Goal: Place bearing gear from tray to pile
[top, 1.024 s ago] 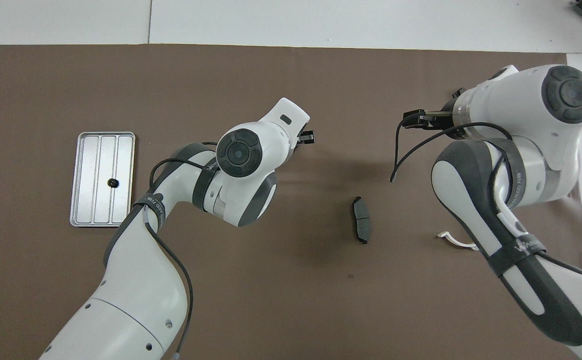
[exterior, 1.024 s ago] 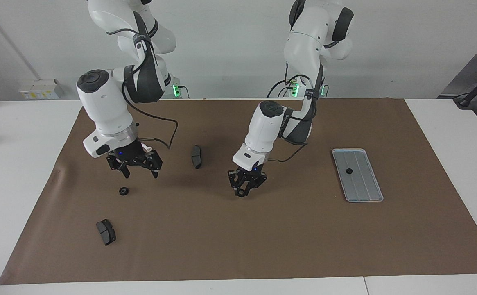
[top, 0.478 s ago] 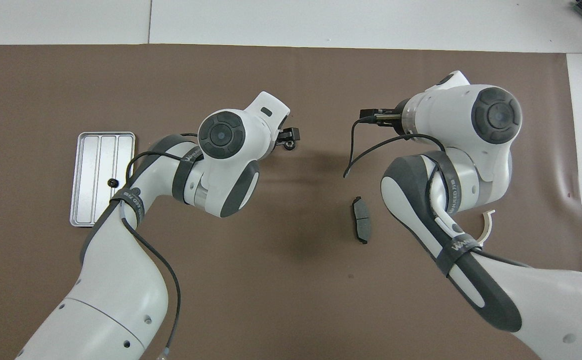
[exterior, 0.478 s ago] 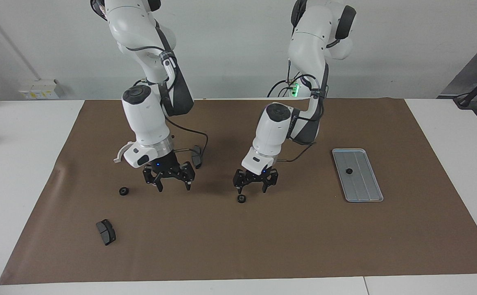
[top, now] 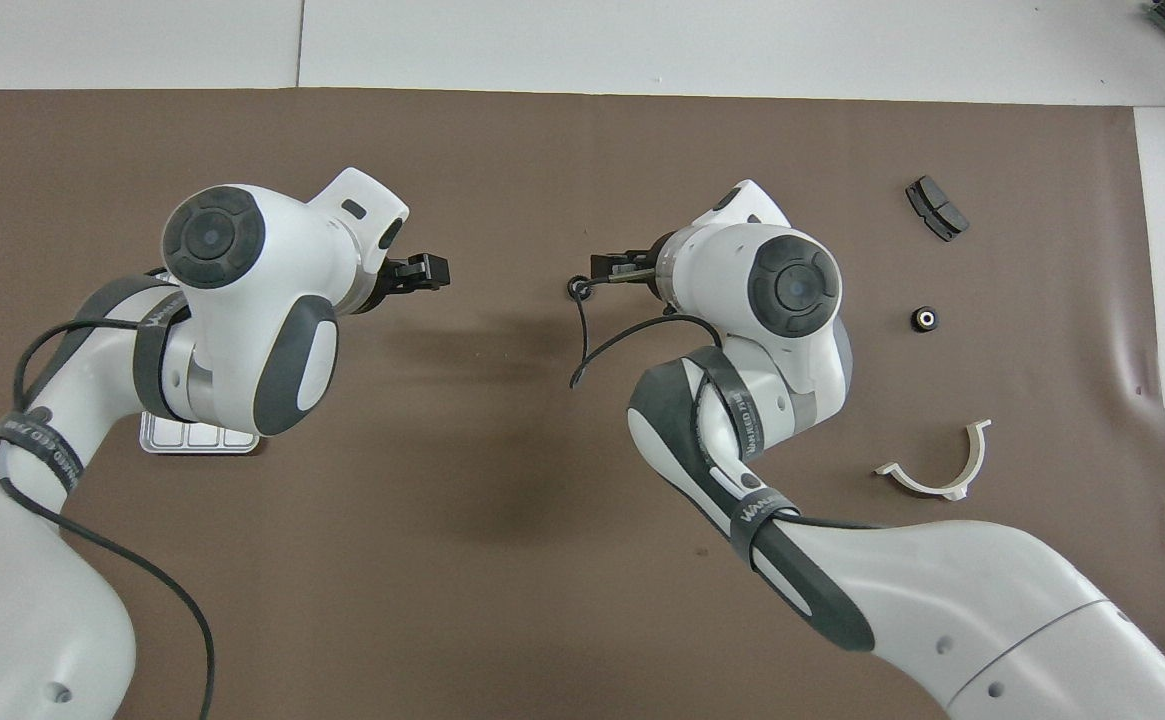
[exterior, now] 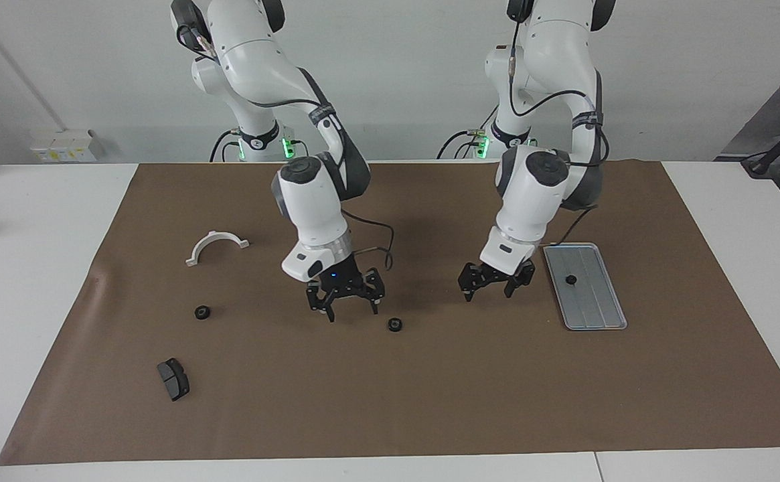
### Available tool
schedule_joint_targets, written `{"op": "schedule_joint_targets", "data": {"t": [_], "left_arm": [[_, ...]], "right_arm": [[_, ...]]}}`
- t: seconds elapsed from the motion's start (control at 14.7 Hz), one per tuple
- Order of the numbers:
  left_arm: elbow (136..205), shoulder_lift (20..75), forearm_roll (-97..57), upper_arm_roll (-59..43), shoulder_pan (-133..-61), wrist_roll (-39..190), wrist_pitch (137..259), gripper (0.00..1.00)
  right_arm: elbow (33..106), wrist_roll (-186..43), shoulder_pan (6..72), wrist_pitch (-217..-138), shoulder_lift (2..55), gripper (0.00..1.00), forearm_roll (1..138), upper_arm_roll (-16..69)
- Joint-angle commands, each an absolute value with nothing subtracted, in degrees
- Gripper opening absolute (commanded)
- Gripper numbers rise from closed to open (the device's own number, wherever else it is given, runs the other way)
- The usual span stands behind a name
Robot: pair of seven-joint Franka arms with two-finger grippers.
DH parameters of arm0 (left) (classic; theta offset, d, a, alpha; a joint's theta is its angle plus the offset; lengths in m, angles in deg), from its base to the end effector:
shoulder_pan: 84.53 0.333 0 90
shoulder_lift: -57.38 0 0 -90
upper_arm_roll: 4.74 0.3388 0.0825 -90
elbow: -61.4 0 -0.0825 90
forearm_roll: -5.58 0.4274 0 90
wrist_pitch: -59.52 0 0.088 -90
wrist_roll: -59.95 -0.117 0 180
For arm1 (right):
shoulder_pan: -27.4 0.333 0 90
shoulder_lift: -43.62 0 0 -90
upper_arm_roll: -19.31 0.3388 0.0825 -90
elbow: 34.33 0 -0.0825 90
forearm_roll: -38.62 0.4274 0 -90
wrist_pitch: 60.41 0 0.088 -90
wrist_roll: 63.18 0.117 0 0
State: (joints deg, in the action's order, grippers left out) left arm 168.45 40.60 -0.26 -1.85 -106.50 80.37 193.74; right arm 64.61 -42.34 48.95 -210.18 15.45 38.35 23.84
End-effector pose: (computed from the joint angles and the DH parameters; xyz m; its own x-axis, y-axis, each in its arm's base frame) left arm 0.6464 -0.2281 0.3652 0.9854 0.0926 0.1430 0.0744 -0.9890 0.1280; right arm 0.6762 0.3235 0.3276 0.9361 0.0426 0.3491 0.1075 -0.9798 -0.1688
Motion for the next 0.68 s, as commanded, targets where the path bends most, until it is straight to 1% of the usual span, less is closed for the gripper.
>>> {"op": "schedule_joint_targets", "data": {"t": [0.0, 0.14, 0.34, 0.48, 0.55, 0.61], "left_arm": [[172.49, 43.85, 0.57, -2.45, -101.77, 75.62, 190.84, 1.00], [173.80, 44.28, 0.48, -2.45, -97.82, 71.31, 190.47, 1.00], [177.84, 45.60, 0.48, -2.45, -93.42, 67.79, 191.79, 1.00], [179.34, 45.96, 0.48, -2.45, -90.52, 64.36, 193.37, 1.00], [180.39, 46.22, 0.48, -2.45, -89.55, 63.30, 193.64, 0.99], [182.23, 46.74, 0.48, -2.45, -88.84, 62.51, 194.60, 0.94]], "right_arm": [[57.71, -38.15, 50.86, -209.30, 9.27, 1.00, 29.52, 23.09], [53.23, -32.80, 53.84, -206.49, 5.50, 1.00, 21.78, 23.09], [53.04, -31.01, 53.41, -207.18, 5.13, 1.00, 14.82, 23.26], [53.04, -30.58, 54.20, -207.19, 5.13, 1.00, 14.45, 23.26], [53.21, -30.49, 54.73, -207.19, 4.78, 1.00, 14.36, 23.26], [53.39, -30.40, 54.91, -206.93, 4.78, 1.00, 14.45, 23.26]]}}
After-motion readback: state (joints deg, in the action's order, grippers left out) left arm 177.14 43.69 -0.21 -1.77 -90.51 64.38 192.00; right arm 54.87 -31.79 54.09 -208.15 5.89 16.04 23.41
